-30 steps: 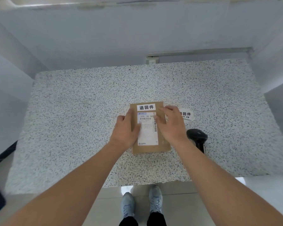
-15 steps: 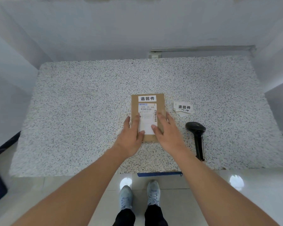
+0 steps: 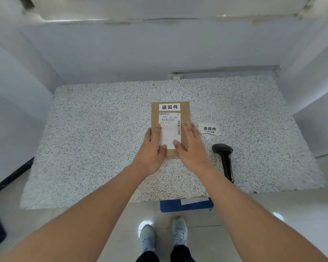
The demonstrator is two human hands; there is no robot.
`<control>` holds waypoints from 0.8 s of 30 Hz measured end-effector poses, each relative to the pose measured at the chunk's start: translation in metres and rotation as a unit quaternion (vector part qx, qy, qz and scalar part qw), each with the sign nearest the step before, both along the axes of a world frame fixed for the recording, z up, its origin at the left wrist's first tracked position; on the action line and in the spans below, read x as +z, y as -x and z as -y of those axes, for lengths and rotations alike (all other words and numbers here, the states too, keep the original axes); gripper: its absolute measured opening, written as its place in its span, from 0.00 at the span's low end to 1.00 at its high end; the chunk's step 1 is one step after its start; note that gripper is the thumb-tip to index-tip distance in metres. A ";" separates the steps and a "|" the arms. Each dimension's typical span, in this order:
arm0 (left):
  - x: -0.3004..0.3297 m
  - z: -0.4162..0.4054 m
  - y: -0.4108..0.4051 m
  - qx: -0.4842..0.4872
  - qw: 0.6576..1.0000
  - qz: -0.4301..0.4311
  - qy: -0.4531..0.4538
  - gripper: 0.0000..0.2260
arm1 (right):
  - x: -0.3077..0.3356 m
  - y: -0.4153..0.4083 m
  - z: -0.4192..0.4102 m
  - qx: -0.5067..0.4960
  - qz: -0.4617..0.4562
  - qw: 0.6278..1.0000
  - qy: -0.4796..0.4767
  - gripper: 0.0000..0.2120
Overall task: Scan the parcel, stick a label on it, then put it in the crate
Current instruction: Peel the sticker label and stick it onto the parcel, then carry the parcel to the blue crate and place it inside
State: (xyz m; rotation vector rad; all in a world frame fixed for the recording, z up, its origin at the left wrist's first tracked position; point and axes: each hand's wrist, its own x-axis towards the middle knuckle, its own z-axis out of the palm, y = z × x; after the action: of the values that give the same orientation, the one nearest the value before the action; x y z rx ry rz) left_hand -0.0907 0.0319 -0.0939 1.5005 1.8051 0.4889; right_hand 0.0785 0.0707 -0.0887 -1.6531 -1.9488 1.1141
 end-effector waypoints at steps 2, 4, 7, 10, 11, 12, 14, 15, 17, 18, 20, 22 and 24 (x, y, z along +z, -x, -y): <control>0.018 0.001 0.006 -0.007 1.000 -0.014 -0.019 0.34 | 0.018 0.004 0.002 -0.003 -0.006 1.000 -0.019 0.36; 0.040 0.002 0.012 -0.017 0.999 -0.021 -0.041 0.34 | 0.039 0.009 0.005 -0.008 -0.007 0.999 -0.038 0.37; 0.079 0.005 0.021 -0.033 0.996 -0.029 -0.076 0.34 | 0.074 0.016 0.012 -0.014 -0.022 0.997 -0.067 0.37; 0.124 0.007 0.025 -0.038 0.992 -0.034 -0.113 0.33 | 0.114 0.023 0.018 -0.020 -0.039 0.994 -0.104 0.36; 0.140 0.009 0.025 -0.038 0.991 -0.037 -0.123 0.33 | 0.128 0.025 0.020 -0.022 -0.040 0.992 -0.115 0.36; 0.155 0.010 0.026 -0.038 0.989 -0.040 -0.134 0.33 | 0.142 0.027 0.022 -0.023 -0.040 0.991 -0.126 0.36; 0.180 0.013 0.027 -0.038 0.987 -0.045 -0.152 0.33 | 0.165 0.029 0.024 -0.025 -0.037 0.988 -0.150 0.36; 0.193 0.015 0.028 -0.039 0.984 -0.048 -0.164 0.33 | 0.176 0.030 0.025 -0.024 -0.033 0.986 -0.163 0.36; 0.216 0.019 0.029 -0.043 0.979 -0.058 -0.189 0.33 | 0.199 0.032 0.028 -0.023 -0.023 0.981 -0.191 0.36; 0.227 0.021 0.029 -0.044 0.976 -0.063 -0.205 0.33 | 0.209 0.032 0.029 -0.022 -0.020 0.978 -0.207 0.36; 0.249 0.024 0.029 -0.046 0.968 -0.072 -0.236 0.34 | 0.230 0.032 0.033 -0.018 -0.017 0.971 -0.238 0.36; 0.266 0.028 0.026 -0.045 0.964 -0.076 -0.252 0.33 | 0.247 0.030 0.035 -0.013 -0.019 0.967 -0.253 0.36; 0.280 0.035 0.022 -0.038 0.962 -0.079 -0.259 0.33 | 0.262 0.026 0.040 -0.009 -0.026 0.966 -0.258 0.36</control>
State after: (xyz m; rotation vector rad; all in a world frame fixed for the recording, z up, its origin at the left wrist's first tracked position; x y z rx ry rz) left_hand -0.1124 -0.0030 0.1863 2.0006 1.8156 0.8740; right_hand 0.0521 0.0309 0.1734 -1.3372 -1.9666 0.5605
